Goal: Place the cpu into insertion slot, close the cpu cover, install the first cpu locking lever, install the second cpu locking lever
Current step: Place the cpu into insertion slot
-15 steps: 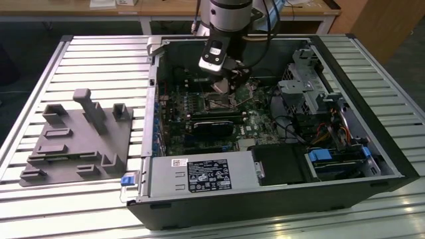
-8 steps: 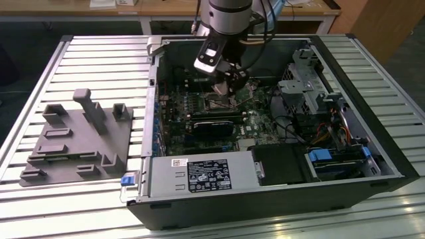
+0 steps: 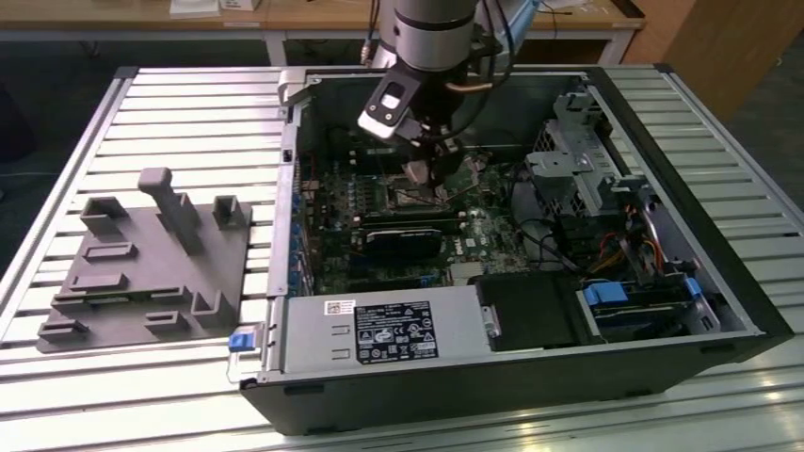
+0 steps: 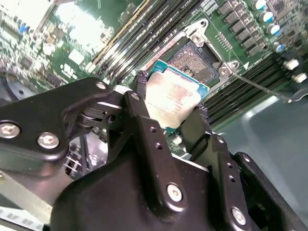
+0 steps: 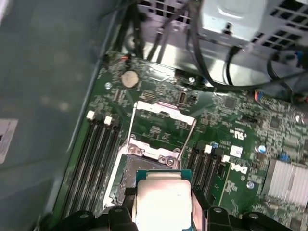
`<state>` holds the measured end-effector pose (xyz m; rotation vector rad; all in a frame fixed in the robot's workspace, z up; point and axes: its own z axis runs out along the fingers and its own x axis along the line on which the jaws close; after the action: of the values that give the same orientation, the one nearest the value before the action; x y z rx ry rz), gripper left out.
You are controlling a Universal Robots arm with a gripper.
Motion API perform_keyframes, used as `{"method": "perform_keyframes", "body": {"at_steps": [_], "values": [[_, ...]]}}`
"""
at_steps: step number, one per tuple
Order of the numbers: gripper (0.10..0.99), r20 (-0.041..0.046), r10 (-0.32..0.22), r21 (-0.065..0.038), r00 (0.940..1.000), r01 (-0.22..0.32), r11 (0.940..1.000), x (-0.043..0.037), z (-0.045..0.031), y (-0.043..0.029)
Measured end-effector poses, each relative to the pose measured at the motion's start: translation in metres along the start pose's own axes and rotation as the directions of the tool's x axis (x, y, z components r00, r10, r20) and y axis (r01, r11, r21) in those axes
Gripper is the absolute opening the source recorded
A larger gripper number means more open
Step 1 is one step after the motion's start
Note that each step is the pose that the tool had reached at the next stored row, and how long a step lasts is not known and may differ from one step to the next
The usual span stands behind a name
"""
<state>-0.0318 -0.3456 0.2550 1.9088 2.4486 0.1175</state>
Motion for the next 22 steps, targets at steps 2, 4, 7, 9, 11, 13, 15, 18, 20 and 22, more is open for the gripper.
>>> {"method": "perform_keyframes", "body": {"at_steps": [2, 4, 7, 9, 11, 13, 15, 18, 20, 22], "values": [[0.537, 0.0029, 0.036, -0.001, 0.9994, -0.036, 0.9994, 0.0000, 0.0017, -0.0001], [0.537, 0.0059, 0.072, -0.001, 0.9974, -0.072, 0.9974, -0.0001, 0.0033, -0.0003], [0.537, 0.0101, 0.126, -0.003, 0.9920, -0.126, 0.9920, -0.0001, 0.0058, -0.0005], [0.537, 0.0129, 0.162, -0.004, 0.9867, -0.162, 0.9868, -0.0001, 0.0075, -0.0006], [0.537, 0.0157, 0.198, -0.005, 0.9802, -0.197, 0.9803, -0.0002, 0.0090, -0.0007], [0.537, 0.0182, 0.231, -0.007, 0.9728, -0.231, 0.9730, -0.0002, 0.0102, -0.0009], [0.537, 0.0199, 0.251, -0.007, 0.9677, -0.251, 0.9679, 0.0003, 0.0112, -0.0011], [0.537, 0.0208, 0.264, -0.008, 0.9644, -0.264, 0.9646, 0.0034, 0.0131, -0.0010], [0.537, 0.0209, 0.264, -0.008, 0.9643, -0.264, 0.9645, 0.0069, 0.0142, -0.0005], [0.537, 0.0212, 0.264, -0.008, 0.9644, -0.263, 0.9646, 0.0106, 0.0154, -0.0002]]}}
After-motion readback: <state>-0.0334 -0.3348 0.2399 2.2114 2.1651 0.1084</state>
